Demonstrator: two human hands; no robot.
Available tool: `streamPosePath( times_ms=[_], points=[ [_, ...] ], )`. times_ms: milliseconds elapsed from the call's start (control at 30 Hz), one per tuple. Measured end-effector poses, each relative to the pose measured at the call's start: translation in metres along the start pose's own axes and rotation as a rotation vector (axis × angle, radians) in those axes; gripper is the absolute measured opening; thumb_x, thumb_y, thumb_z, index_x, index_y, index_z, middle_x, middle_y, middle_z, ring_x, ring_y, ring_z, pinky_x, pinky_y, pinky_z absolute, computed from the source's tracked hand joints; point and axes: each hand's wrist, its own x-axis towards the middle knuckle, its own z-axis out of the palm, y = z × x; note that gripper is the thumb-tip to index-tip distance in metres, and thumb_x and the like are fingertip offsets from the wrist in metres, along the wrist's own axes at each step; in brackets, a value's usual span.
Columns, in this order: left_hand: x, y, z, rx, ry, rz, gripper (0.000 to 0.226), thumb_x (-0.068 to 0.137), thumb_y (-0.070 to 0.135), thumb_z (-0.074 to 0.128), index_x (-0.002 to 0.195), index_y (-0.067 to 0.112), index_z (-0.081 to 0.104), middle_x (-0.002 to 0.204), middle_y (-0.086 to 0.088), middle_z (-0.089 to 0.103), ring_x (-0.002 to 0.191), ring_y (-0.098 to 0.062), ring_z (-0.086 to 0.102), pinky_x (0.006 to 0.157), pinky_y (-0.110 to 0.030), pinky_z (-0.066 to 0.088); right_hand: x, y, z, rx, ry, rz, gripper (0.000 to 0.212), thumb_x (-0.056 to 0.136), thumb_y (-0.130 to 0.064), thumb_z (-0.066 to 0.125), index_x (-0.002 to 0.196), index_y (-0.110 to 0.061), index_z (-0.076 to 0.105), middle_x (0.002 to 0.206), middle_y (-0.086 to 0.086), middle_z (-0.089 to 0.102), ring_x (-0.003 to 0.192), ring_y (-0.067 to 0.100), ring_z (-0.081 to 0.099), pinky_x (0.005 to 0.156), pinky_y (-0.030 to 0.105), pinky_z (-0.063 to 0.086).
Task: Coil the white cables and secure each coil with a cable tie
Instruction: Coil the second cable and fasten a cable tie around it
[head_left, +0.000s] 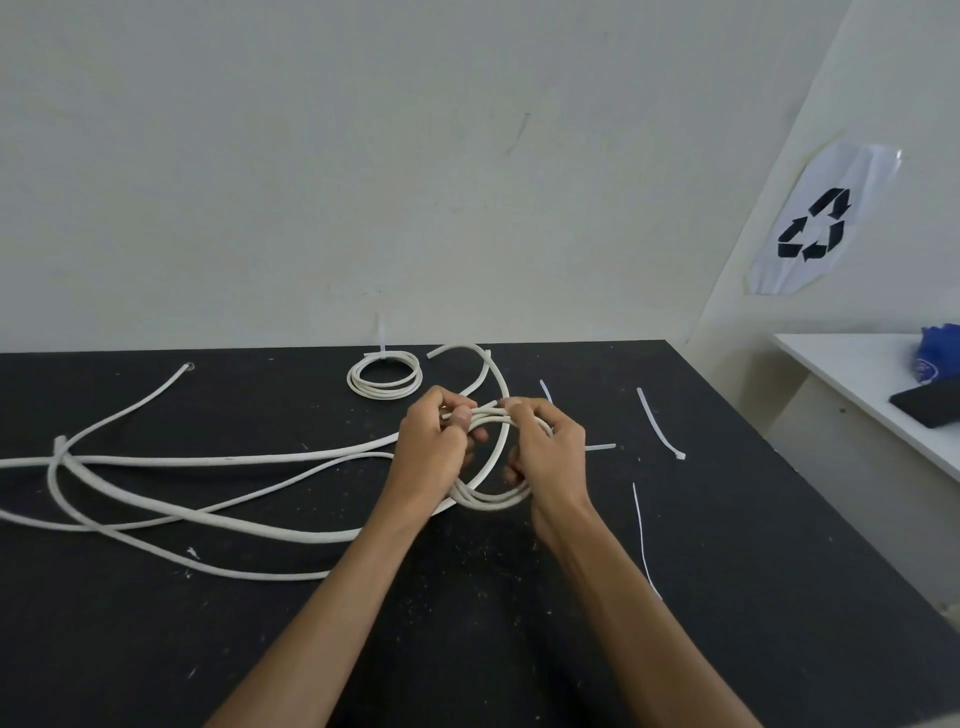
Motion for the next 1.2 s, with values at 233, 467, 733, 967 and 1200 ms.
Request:
streamPosePath(
  times_ms=[233, 467, 733, 967, 1200],
  points=[
    [0.0, 0.006, -0.006, 0.082, 0.022, 0.126, 0.019, 0.106, 0.002, 0.055, 0.096, 0.013, 0.066, 0.088, -0.003, 0.077, 0.076, -0.008, 0.077, 0.072, -0.026, 0.056, 0.003, -0.015, -0.002, -0.136, -0.176, -0.091, 0.025, 0.107, -0.027, 0.063, 0.093, -0.021, 0.082, 0.064, 0.0, 0.059, 0.058, 0.015, 0.047, 0.048, 0.028, 0.041],
    [0.002, 0.012, -0.006, 0.109, 0.043, 0.243, 0.018, 0.105, 0.002, 0.058, 0.09, 0.011, 0.062, 0.093, -0.006, 0.074, 0.085, -0.014, 0.075, 0.07, -0.016, 0.055, -0.001, -0.014, 0.006, -0.083, -0.213, -0.151, 0.023, 0.108, -0.031, 0.063, 0.098, -0.017, 0.078, 0.066, -0.003, 0.067, 0.049, 0.006, 0.046, 0.048, 0.022, 0.036],
    [-0.006, 0.0, 0.005, 0.037, 0.221, 0.391, 0.015, 0.11, 0.023, 0.057, 0.096, 0.016, 0.058, 0.075, -0.001, 0.069, 0.071, -0.014, 0.068, 0.066, -0.029, 0.053, -0.005, -0.007, 0.027, 0.172, -0.014, -0.072, 0.026, 0.112, -0.029, 0.056, 0.099, -0.007, 0.061, 0.071, 0.013, 0.047, 0.046, 0.014, 0.028, 0.043, 0.025, 0.025],
    [-0.006, 0.0, 0.006, -0.143, 0.206, 0.167, 0.019, 0.108, 0.025, 0.059, 0.091, 0.019, 0.055, 0.061, -0.002, 0.06, 0.045, -0.011, 0.045, 0.049, -0.032, 0.037, -0.005, -0.007, 0.03, 0.242, 0.083, -0.041, 0.031, 0.112, -0.028, 0.056, 0.088, -0.01, 0.06, 0.058, -0.002, 0.049, 0.043, 0.013, 0.03, 0.043, 0.027, 0.026],
    [-0.004, 0.008, -0.003, -0.07, 0.282, 0.275, 0.019, 0.109, 0.027, 0.058, 0.097, 0.013, 0.058, 0.064, -0.017, 0.063, 0.057, -0.033, 0.059, 0.05, -0.036, 0.053, -0.004, -0.002, 0.021, -0.03, 0.051, -0.164, 0.033, 0.111, -0.039, 0.051, 0.083, -0.023, 0.055, 0.056, 0.002, 0.043, 0.049, 0.022, 0.037, 0.047, 0.034, 0.038]
  ],
)
